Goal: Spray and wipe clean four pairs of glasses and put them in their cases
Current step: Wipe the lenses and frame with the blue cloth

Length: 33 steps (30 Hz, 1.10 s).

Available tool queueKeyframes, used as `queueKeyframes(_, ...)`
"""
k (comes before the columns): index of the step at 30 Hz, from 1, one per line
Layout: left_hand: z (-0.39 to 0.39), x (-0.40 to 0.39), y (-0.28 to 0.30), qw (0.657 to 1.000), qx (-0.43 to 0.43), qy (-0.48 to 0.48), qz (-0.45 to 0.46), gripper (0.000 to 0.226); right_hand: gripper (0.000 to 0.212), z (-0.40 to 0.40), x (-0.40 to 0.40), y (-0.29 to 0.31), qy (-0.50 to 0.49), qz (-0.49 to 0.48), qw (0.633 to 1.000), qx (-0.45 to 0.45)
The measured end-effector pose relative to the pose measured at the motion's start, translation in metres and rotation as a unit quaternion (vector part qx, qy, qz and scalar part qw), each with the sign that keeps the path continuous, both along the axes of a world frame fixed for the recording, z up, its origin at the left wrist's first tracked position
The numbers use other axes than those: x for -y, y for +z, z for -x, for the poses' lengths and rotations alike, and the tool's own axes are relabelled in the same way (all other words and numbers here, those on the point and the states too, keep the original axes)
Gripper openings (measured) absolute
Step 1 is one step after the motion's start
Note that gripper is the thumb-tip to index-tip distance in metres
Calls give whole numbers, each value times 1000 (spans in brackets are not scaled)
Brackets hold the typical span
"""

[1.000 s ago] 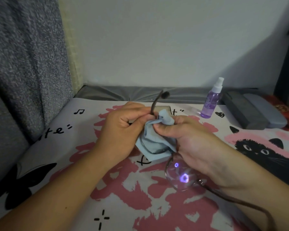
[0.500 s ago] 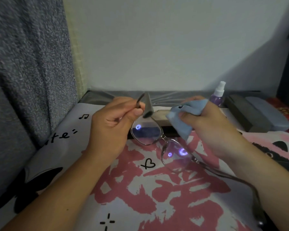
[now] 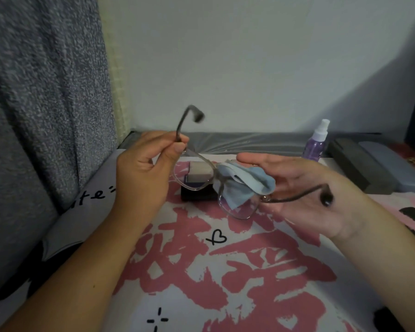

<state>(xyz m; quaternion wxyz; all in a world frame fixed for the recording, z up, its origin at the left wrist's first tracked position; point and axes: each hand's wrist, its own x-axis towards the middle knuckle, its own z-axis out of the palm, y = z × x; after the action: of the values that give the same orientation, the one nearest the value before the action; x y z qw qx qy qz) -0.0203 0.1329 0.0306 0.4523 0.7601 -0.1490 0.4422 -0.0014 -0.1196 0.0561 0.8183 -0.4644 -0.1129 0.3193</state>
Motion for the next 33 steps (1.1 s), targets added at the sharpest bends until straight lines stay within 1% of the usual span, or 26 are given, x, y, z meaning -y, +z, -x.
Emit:
queueKeyframes(3, 2, 4, 0, 1000, 11, -11, -19, 13, 44, -5, -2, -7, 1, 30, 999, 18)
queueKeyframes(5, 2, 5, 1, 999, 14, -14, -26, 13, 46, -6, -4, -11, 41, 88, 994, 42)
queueKeyframes(6, 3, 6, 1, 999, 13, -17, -27, 13, 45, -4, -6, -11, 61, 135, 987, 64)
queueKeyframes(7, 3, 7, 1, 999, 10, -21, -27, 14, 41, -2, -8, -13, 68, 191, 974, 100)
queueKeyframes(9, 4, 9, 0, 999, 8, -28, -37, 14, 28, 4, -13, -17, 72, 290, 935, 189)
queueKeyframes(10, 4, 11, 0, 998, 9, -29, -46, 15, 24, 7, -15, -17, 84, 319, 918, 218)
queueKeyframes(11, 5, 12, -1, 998, 10, -32, -54, 17, 23, 9, -15, -20, 99, 330, 909, 234)
queueKeyframes(13, 5, 16, -2, 998, 6, -46, -50, 16, 30, 12, -16, -22, 119, 324, 909, 233)
queueKeyframes(15, 5, 17, -3, 998, -2, -53, -31, 16, 34, 12, -17, -23, 120, 294, 924, 212)
queueKeyframes(16, 5, 16, -3, 998, -5, -52, -22, 17, 30, 13, -19, -23, 126, 280, 928, 209)
queueKeyframes(18, 5, 15, -3, 999, -7, -52, -14, 16, 10, 15, -20, -22, 130, 273, 929, 213)
queueKeyframes(19, 4, 15, -2, 998, -9, -54, -14, 15, 7, 14, -20, -21, 126, 273, 930, 209)
queueKeyframes(21, 4, 12, -1, 998, -13, -56, -17, 15, 15, 13, -16, -19, 141, 266, 937, 176)
queueKeyframes(24, 2, 9, 1, 998, -13, -56, -11, 15, 21, 13, -13, -9, 243, 187, 945, 109)
queueKeyframes(25, 1, 8, 1, 998, -12, -56, -12, 15, 25, 12, -13, -10, 269, 172, 942, 108)
queueKeyframes(26, 1, 8, 0, 998, -14, -56, -15, 15, 28, 13, -14, -11, 280, 181, 936, 115)
queueKeyframes(28, 0, 9, -2, 997, -28, -64, -16, 15, 27, 15, -18, -15, 250, 243, 927, 137)
queueKeyframes(30, -1, 10, -3, 995, -48, -83, 1, 15, 25, 21, -25, -20, 185, 292, 925, 157)
queueKeyframes(33, 0, 14, -5, 992, -72, -100, 30, 25, 21, 25, -31, -26, 110, 321, 921, 191)
